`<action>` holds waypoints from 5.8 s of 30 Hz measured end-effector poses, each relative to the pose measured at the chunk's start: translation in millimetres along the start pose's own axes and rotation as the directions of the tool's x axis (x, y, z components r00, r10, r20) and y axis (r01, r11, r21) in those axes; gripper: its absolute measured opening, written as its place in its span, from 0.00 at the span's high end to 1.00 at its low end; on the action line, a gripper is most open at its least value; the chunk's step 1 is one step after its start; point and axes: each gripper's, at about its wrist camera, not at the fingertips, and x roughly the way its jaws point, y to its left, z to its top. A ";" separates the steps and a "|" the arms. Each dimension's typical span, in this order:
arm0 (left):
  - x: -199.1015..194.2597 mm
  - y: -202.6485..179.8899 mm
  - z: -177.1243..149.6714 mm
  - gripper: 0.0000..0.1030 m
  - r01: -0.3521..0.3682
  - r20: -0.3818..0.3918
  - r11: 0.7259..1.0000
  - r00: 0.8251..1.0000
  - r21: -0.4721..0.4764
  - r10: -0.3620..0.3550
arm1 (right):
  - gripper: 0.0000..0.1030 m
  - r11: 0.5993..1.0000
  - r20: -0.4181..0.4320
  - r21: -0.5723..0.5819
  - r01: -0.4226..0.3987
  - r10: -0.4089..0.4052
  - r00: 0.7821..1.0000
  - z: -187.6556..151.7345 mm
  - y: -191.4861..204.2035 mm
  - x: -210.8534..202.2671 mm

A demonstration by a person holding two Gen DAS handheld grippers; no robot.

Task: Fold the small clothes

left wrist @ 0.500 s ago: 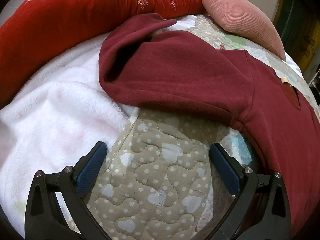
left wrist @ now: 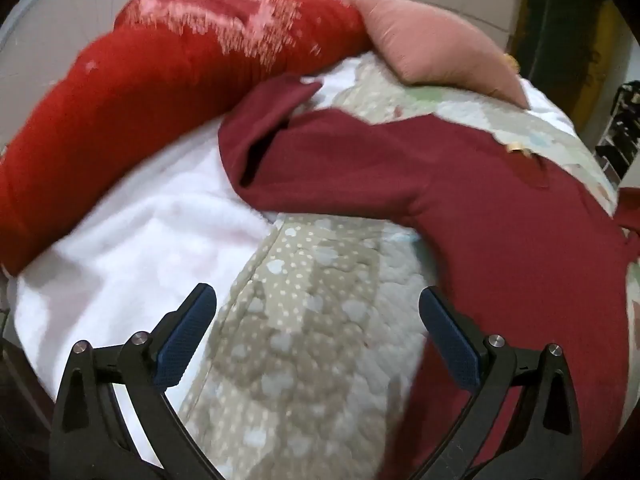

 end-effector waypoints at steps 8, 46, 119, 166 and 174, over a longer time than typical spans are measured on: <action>-35.6 -26.7 -20.8 0.01 0.048 0.024 0.997 0.998 0.053 -0.050 | 0.00 0.992 0.006 -0.050 -0.114 0.115 0.993 -20.2 55.4 -20.3; -57.6 -56.9 -53.6 0.01 0.099 0.024 0.988 0.994 0.121 -0.103 | 0.00 0.982 0.044 -0.105 -0.158 0.163 0.986 -30.2 107.2 -40.3; 74.9 -38.2 41.8 0.01 0.150 -0.019 0.989 0.989 0.015 -0.150 | 0.00 0.982 -0.076 -0.127 -0.140 0.131 0.988 68.8 201.1 122.1; 101.2 61.0 55.5 0.01 0.026 -0.065 0.979 0.997 -0.202 -0.040 | 0.00 0.841 -0.197 -0.179 -0.511 0.478 0.856 176.7 394.0 231.4; 106.2 70.8 54.0 0.01 0.023 -0.081 0.971 0.996 -0.240 -0.044 | 0.17 0.796 -0.306 -0.067 -0.601 0.557 0.772 194.0 454.1 289.3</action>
